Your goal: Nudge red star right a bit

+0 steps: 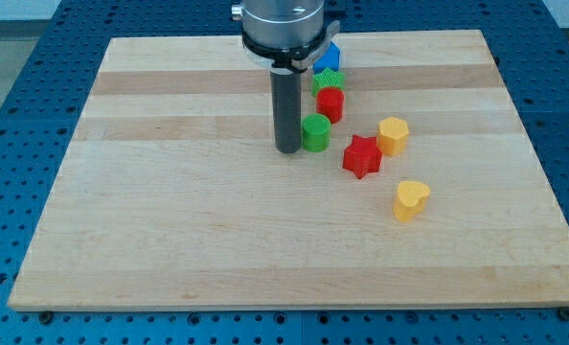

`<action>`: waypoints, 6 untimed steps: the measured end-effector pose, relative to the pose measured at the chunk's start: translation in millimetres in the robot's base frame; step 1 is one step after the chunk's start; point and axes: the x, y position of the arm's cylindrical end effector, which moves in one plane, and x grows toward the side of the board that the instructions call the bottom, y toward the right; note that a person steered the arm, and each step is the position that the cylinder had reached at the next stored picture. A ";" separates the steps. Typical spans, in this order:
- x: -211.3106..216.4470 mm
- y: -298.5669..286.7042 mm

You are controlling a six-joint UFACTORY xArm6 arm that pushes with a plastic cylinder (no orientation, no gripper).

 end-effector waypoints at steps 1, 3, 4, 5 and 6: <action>-1.5 10.1; -5.2 30.5; -5.4 30.6; 2.8 30.8; 13.0 31.3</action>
